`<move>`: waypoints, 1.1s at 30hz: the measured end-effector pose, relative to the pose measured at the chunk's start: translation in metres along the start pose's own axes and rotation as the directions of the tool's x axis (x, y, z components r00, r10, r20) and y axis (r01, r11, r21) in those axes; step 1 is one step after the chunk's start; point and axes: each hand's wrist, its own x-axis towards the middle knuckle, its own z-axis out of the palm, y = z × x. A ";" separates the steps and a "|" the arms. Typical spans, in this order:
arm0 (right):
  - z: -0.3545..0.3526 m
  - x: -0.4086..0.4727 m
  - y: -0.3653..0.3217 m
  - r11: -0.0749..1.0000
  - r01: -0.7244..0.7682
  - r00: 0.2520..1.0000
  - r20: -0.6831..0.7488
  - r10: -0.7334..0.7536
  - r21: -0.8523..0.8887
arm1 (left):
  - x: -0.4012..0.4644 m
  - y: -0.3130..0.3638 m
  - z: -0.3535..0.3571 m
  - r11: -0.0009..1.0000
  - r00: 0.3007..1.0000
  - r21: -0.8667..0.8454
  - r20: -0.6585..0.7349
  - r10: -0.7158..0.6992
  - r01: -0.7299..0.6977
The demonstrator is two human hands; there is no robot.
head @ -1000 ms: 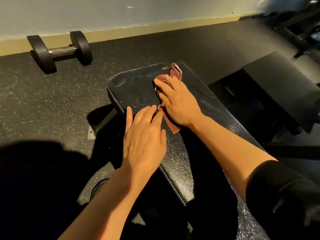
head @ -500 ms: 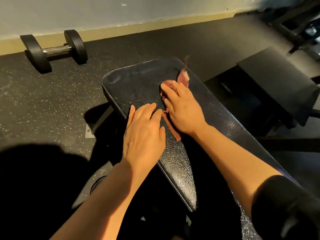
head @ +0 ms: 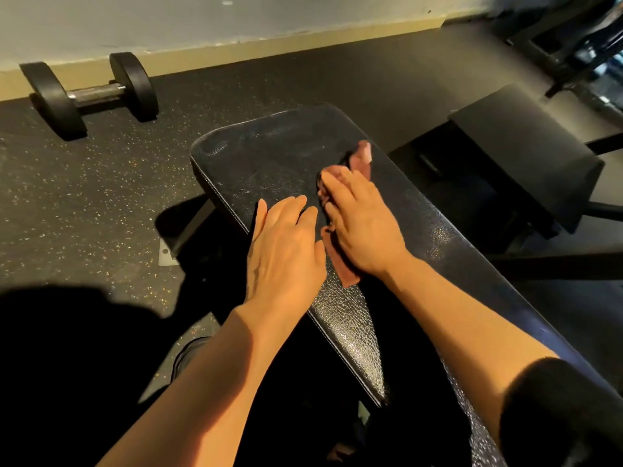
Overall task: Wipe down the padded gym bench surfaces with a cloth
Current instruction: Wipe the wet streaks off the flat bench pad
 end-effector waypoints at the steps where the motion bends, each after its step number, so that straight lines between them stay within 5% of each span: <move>1: 0.000 -0.011 0.000 1.000 0.017 1.000 0.018 -0.017 -0.005 | 0.000 0.000 0.000 1.000 1.000 -0.001 0.003 -0.001 0.001; 7: -0.031 -0.031 0.033 0.960 -0.280 0.956 -0.089 0.279 -0.001 | -0.004 -0.001 -0.006 0.998 1.000 -0.057 -0.017 0.005 -0.006; 12: -0.043 -0.049 -0.057 0.783 -0.324 0.879 -0.137 0.456 0.530 | -0.013 0.011 -0.022 0.935 0.986 -0.314 0.048 -0.157 0.164; 14: -0.050 -0.053 -0.086 0.628 -0.306 0.872 -0.054 0.486 0.715 | -0.020 0.013 -0.035 0.837 0.968 -0.487 0.089 -0.236 0.249; 18: -0.075 -0.048 -0.119 0.299 -0.288 0.898 0.148 0.415 0.910 | -0.032 0.007 -0.075 0.445 0.869 -0.794 0.200 -0.452 0.414; 20: -0.090 -0.048 -0.131 0.406 -0.236 0.923 0.073 0.377 0.883 | -0.038 0.003 -0.096 0.413 0.852 -0.815 0.174 -0.494 0.406; 23: -0.107 -0.052 -0.146 0.602 -0.129 0.940 -0.097 0.328 0.788 | -0.046 -0.001 -0.127 0.541 0.890 -0.773 0.068 -0.450 0.333; 27: -0.133 -0.055 -0.164 0.608 -0.159 0.908 -0.126 0.399 0.778 | -0.055 0.003 -0.165 0.651 0.944 -0.726 -0.007 -0.330 0.222; 31: -0.163 -0.063 -0.180 0.624 -0.138 0.956 -0.062 0.287 0.770 | -0.065 0.014 -0.199 0.654 0.965 -0.738 -0.014 -0.261 0.166; 33: -0.176 -0.068 -0.188 0.724 -0.113 0.967 -0.092 0.238 0.680 | -0.071 0.023 -0.214 0.661 0.985 -0.745 -0.028 -0.172 0.094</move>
